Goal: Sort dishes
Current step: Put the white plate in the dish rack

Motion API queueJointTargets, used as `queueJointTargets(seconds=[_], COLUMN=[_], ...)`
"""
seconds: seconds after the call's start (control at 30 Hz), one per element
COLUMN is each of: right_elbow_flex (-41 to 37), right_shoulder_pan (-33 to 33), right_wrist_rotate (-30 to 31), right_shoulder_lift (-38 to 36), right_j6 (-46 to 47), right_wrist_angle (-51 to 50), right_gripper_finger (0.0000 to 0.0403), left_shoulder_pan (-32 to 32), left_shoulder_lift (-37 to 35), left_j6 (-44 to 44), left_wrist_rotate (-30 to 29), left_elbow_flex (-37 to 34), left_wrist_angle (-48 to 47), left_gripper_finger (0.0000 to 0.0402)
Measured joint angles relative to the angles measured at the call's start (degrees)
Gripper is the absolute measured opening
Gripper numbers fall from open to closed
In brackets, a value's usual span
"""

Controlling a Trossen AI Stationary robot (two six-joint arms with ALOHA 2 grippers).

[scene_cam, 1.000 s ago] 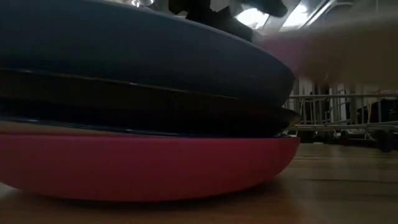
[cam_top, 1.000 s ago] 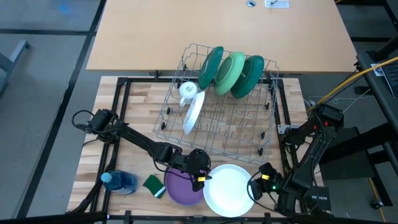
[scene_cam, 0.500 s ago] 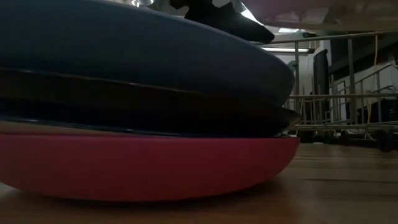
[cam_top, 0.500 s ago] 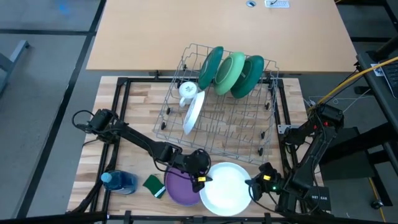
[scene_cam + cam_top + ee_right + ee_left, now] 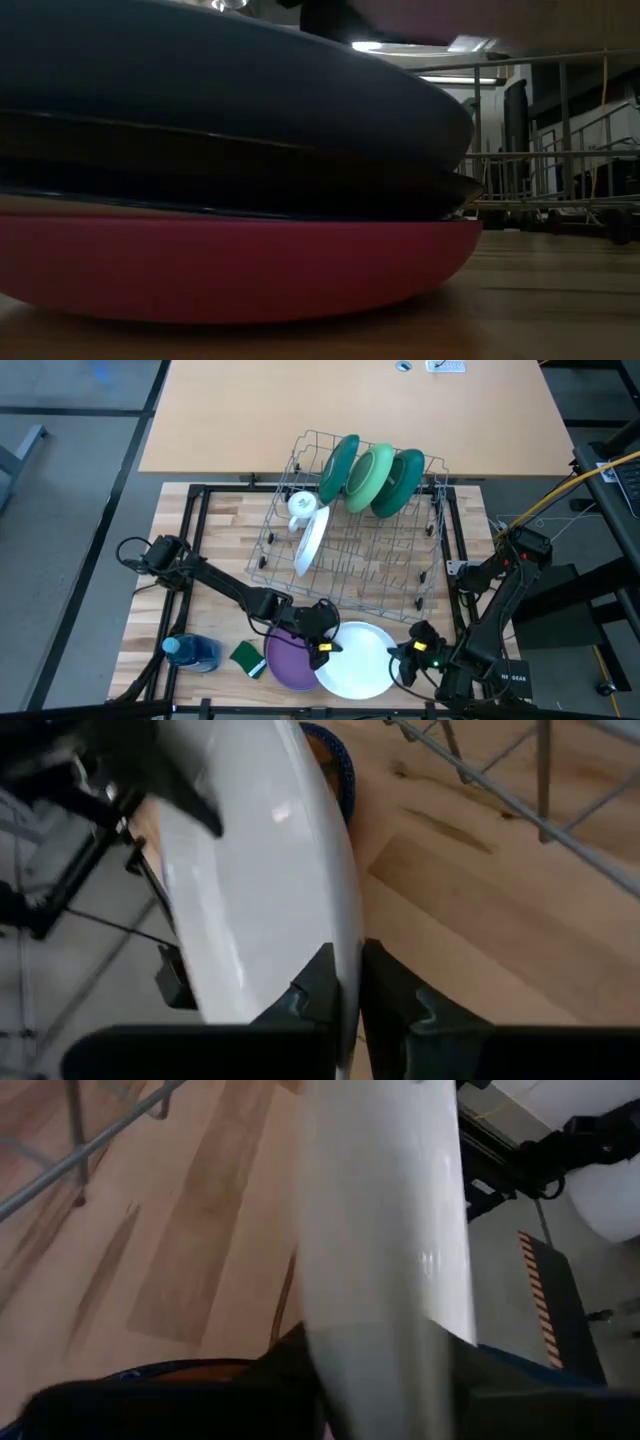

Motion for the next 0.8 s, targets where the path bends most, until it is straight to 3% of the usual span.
queueJointTargets(seconds=[0.1,0.37,0.8], right_elbow_flex=[1.46,5.40,15.89], right_shoulder_pan=[-0.46,-0.46,-0.34], right_wrist_rotate=[-2.10,-5.74,-8.59], right_shoulder_lift=[0.00,-0.12,-0.13], right_j6=[-3.49,-4.26,-13.33], right_wrist_angle=[0.08,0.52,-7.58], right_gripper_finger=[0.0053,0.0131,0.0144], left_shoulder_pan=[0.03,-0.11,-0.05], left_shoulder_lift=[-0.01,0.00,-0.58], left_j6=[-0.29,2.70,2.46], left_wrist_rotate=[0.47,2.05,5.01], left_elbow_flex=[0.00,0.02,0.07], left_wrist_angle=[-0.81,-0.80,2.40], left_gripper_finger=[0.0050,0.0050,0.0049])
